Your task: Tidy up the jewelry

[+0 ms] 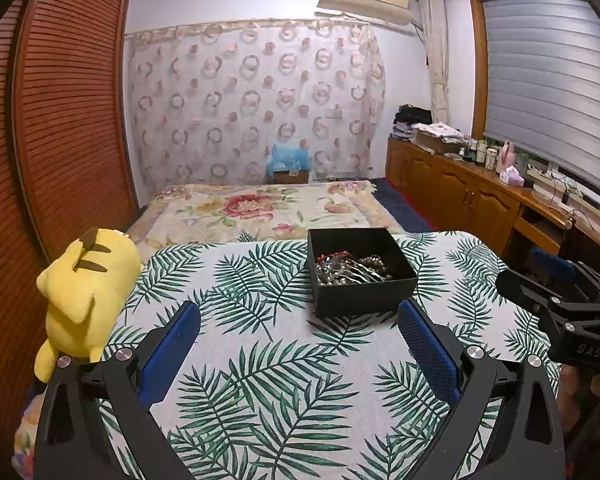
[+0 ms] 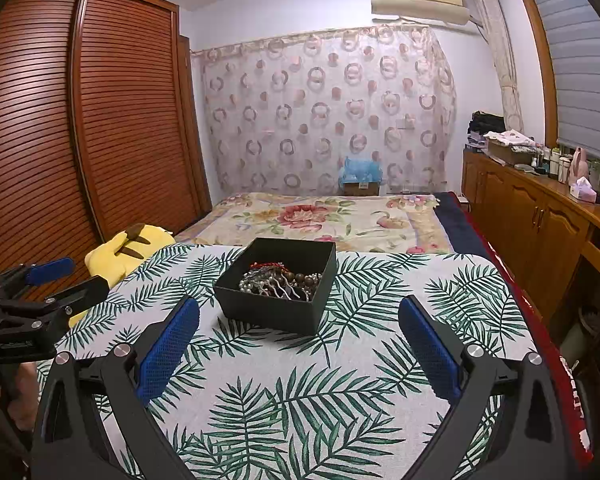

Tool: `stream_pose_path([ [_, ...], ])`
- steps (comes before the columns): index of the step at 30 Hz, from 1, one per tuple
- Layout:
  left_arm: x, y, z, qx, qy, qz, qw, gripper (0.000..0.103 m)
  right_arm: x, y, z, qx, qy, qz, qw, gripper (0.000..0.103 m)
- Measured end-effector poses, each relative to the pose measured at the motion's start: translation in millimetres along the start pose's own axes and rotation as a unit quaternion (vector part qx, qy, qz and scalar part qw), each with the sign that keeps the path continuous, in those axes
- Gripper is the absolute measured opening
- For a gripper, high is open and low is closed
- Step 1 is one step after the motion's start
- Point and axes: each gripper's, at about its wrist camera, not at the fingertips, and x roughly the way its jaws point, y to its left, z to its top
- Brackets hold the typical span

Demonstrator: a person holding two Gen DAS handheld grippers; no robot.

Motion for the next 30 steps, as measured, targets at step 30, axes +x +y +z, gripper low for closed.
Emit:
stream_pose_path([
  [30,-2.5,-8.6,2.9,-0.002,-0.007,-0.001,1.0,0.095,2.0,-2.0,-4.5,0.004,-0.001,-0.003,1.0,0.1],
])
